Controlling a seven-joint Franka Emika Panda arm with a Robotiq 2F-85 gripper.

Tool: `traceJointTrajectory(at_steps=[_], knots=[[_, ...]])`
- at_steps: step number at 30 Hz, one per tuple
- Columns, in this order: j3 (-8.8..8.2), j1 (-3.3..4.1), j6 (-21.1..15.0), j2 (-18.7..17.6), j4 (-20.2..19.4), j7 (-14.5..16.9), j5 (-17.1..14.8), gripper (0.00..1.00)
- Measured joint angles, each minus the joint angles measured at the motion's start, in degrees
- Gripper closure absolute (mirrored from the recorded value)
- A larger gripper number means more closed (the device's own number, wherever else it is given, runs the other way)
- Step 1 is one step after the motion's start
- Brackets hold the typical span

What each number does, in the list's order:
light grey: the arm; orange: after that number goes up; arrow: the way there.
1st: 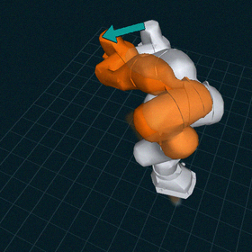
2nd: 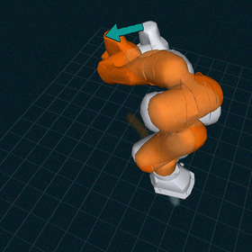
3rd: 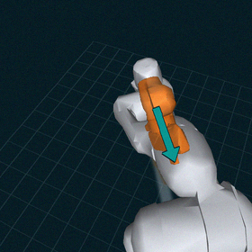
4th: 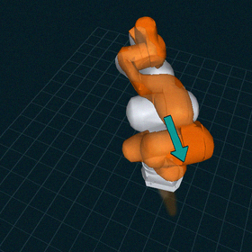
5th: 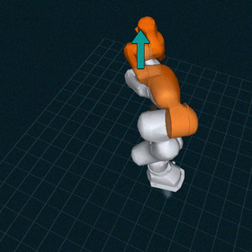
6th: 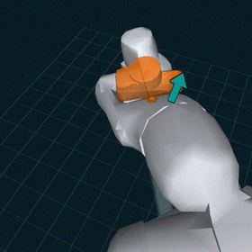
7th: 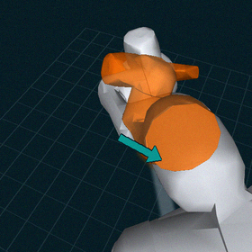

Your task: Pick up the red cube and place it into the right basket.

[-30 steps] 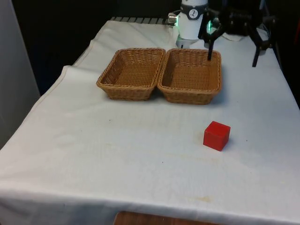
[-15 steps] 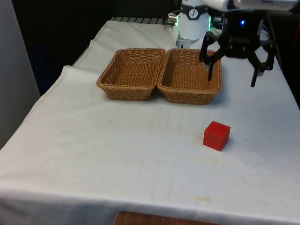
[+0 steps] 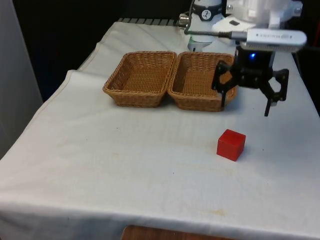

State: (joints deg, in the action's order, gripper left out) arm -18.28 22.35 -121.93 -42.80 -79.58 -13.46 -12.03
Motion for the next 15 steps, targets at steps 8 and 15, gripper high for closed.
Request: traceJointTrajectory(at_steps=[8,15], knots=[[0.0,-0.11,-2.69,-2.98,0.0,-1.03,-2.06,0.0],[0.0,-0.29,-3.9,-4.93,0.63,-1.26,-3.72,0.0]])
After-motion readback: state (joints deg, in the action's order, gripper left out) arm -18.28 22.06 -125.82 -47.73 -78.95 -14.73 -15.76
